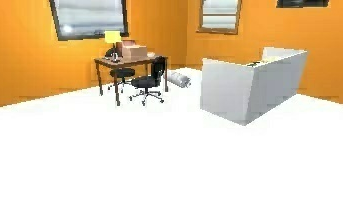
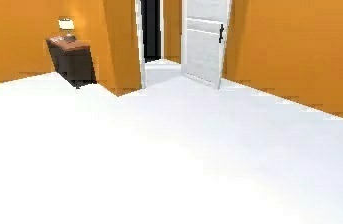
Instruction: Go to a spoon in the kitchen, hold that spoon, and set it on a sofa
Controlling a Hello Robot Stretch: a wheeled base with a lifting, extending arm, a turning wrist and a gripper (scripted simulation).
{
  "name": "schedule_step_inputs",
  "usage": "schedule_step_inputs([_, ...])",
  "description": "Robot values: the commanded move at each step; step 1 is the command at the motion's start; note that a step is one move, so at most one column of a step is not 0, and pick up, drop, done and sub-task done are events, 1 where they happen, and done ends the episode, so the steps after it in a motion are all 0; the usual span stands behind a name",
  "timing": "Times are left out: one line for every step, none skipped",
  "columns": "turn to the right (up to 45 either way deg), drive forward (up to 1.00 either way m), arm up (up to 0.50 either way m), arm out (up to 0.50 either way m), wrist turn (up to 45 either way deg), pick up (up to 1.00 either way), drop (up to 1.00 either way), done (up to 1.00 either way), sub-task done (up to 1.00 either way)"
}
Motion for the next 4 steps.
schedule_step_inputs([45.0, 0.00, 0.00, 0.00, 0.0, 0.00, 0.00, 0.00, 0.00])
schedule_step_inputs([45.0, 0.00, 0.00, 0.00, 0.0, 0.00, 0.00, 0.00, 0.00])
schedule_step_inputs([0.0, 1.00, 0.00, 0.00, 0.0, 0.00, 0.00, 0.00, 0.00])
schedule_step_inputs([3.0, 0.00, 0.00, 0.00, 0.0, 0.00, 0.00, 0.00, 0.00])
